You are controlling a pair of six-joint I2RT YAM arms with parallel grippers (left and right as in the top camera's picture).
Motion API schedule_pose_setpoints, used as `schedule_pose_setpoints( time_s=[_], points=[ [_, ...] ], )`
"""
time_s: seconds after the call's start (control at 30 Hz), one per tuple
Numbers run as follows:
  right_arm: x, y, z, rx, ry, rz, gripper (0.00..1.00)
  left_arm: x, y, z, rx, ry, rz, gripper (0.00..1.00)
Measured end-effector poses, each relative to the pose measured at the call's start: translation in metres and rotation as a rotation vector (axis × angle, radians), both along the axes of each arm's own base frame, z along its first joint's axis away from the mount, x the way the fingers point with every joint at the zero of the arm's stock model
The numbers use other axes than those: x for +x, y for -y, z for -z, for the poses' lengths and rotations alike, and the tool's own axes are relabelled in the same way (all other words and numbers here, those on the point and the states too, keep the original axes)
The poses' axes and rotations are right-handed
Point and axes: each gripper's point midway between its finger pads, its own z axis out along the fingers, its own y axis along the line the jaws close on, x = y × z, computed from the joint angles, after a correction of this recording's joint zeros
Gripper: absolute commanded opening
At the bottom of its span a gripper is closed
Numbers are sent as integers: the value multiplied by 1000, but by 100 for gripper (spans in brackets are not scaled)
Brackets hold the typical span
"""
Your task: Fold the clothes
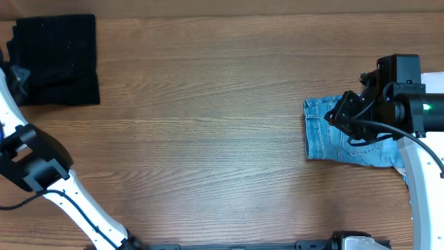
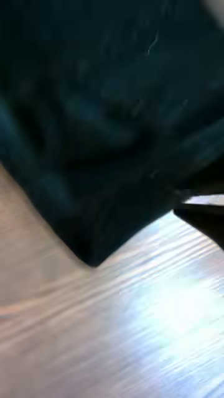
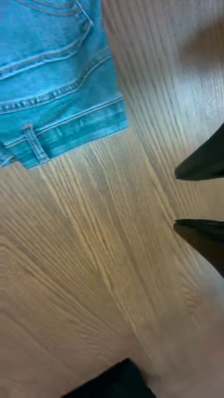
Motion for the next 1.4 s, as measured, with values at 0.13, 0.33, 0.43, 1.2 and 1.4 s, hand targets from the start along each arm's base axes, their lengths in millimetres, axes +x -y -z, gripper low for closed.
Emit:
schedule_pose_setpoints(
  time_s=[0.13, 0.33, 0.43, 1.2, 1.4],
  points=[
    [0, 1, 0, -4, 0, 4, 95, 13, 40, -84, -116, 211, 93, 79],
    [-10, 1, -1, -21, -25, -45, 100, 19, 130, -189, -318, 570, 444, 100],
    [-23, 1, -26, -37, -20, -86, 100, 15, 164, -226, -375, 683, 570, 100],
    [-232, -3, -148, -127, 749, -97, 100, -308, 451, -476, 57, 1326, 1536, 100],
    [-231, -3, -148, -127, 746, -96, 100, -353, 442, -484, 219, 1385, 1466, 100]
  ],
)
